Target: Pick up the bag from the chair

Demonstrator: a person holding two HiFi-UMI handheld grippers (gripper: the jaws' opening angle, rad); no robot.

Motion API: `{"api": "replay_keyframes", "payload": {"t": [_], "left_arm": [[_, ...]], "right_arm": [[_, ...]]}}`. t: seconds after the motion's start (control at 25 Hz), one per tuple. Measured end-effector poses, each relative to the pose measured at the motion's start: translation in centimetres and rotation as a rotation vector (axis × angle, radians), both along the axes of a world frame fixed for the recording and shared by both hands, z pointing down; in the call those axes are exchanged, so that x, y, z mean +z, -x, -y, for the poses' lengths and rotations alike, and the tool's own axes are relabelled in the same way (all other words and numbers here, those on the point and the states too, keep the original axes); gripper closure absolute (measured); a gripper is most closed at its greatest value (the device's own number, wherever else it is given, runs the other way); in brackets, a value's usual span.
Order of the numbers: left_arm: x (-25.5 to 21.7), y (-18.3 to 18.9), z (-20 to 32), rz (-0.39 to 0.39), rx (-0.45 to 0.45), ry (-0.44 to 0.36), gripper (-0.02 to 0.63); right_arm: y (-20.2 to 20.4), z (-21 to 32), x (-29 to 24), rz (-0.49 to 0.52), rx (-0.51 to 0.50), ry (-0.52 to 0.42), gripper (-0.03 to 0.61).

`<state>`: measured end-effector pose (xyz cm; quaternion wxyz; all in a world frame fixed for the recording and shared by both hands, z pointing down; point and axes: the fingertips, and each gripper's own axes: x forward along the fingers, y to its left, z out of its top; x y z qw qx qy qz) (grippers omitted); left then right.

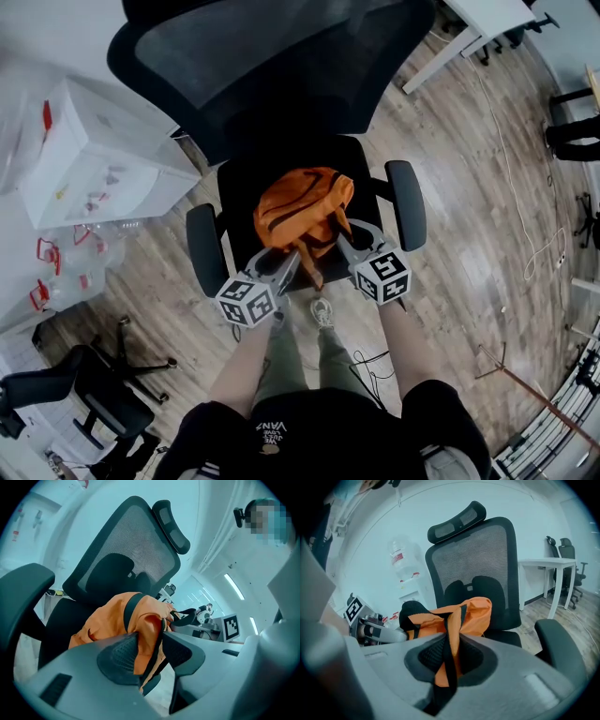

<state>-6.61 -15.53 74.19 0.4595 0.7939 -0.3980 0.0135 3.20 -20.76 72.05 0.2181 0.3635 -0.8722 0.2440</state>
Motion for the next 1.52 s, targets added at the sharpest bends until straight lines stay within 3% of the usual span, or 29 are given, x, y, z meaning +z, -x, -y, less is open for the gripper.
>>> {"api": "replay_keyframes", "payload": {"t": [0.2,0.4,1.52], "left_arm": [[-0.5,-0.5,0.3,-0.020,-0.006,-0.017,0.545],[-1.0,-0.7,0.3,-0.033,0.010,-0.022,0.572],[-6.3,-0.8,0.4,-0.029,0.031,-0.086,0.592]], "right_arm": [[-0.1,0.0,-0.2,0.001,0.006,-0.006,0.551],[-0.2,0.1,-0.5,-0.001,0.011,-0.009,0.558],[-0.4,0.3,-6.5,0.031,0.028,-0.083,0.574]]}}
